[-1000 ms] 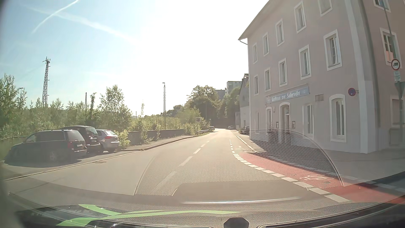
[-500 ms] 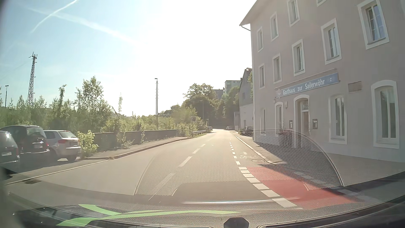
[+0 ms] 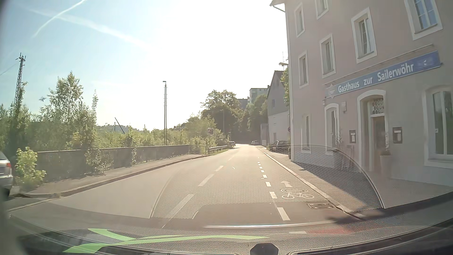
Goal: Follow the waypoints while adhering to traffic rules and regulations
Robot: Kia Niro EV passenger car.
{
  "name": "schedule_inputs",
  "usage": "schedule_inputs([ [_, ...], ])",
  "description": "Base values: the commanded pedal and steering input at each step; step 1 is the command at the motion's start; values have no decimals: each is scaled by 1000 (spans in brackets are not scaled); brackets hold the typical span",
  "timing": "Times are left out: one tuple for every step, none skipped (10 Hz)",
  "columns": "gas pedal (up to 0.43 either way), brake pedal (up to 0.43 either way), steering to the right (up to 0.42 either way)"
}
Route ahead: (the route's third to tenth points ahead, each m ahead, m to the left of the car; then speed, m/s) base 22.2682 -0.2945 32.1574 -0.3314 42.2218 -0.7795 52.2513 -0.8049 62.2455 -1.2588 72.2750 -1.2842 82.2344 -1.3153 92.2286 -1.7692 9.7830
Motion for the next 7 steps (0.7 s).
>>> schedule_inputs([
  [87,0,2],
  [87,0,2],
  [87,0,2],
  [87,0,1],
  [98,0,1],
  [98,0,1],
  [98,0,1],
])
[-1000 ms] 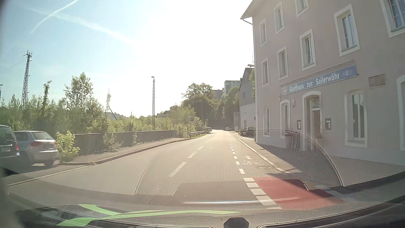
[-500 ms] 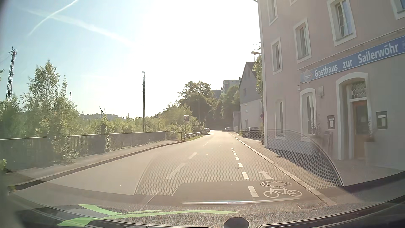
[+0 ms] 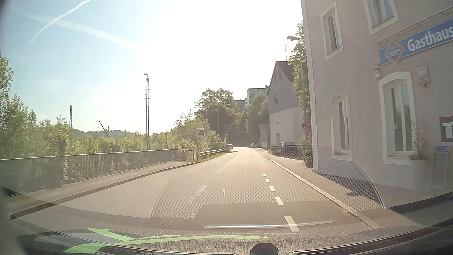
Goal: Follow the waypoints while adhering to traffic rules and regulations
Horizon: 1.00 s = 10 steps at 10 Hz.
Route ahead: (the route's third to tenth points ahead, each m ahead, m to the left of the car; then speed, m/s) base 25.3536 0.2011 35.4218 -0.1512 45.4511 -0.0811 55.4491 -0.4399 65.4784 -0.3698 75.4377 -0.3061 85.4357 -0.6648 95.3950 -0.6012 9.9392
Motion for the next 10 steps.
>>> schedule_inputs([
  [98,0,2],
  [98,0,2],
  [98,0,2],
  [98,0,3],
  [98,0,2],
  [98,0,2],
  [98,0,3],
  [98,0,4],
  [98,0,4],
  [98,0,4],
])
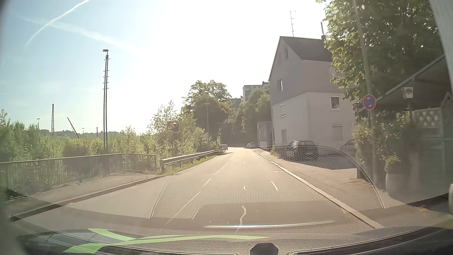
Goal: Follow the waypoints while adhering to traffic rules and regulations
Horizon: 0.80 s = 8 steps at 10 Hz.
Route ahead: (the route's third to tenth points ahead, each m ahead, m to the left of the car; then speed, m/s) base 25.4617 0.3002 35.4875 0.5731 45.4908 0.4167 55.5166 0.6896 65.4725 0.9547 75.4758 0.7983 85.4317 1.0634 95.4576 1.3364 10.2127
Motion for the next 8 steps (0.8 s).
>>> schedule_inputs([
  [98,0,4],
  [98,0,4],
  [98,0,4],
  [98,0,4],
  [98,0,4],
  [79,0,4],
  [47,0,4],
  [20,0,4],
])
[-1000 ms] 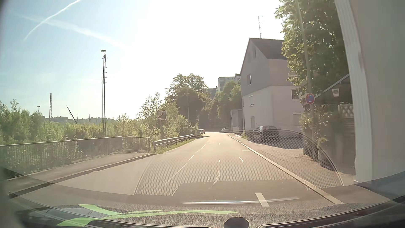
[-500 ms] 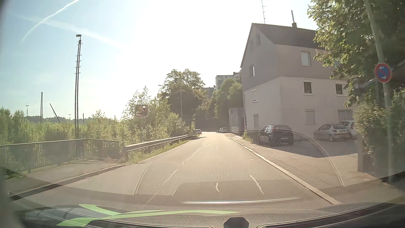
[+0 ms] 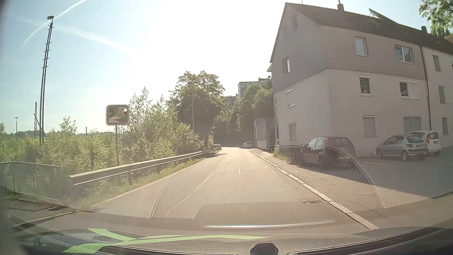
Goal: Follow the waypoints while adhering to traffic rules and regulations
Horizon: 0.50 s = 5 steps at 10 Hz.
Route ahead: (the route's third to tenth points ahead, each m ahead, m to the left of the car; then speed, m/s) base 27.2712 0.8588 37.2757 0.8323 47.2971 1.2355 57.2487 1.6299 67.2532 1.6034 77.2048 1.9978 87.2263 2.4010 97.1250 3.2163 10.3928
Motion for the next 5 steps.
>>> schedule_inputs([
  [0,0,4],
  [0,0,4],
  [0,0,4],
  [0,0,3],
  [0,0,0],
])
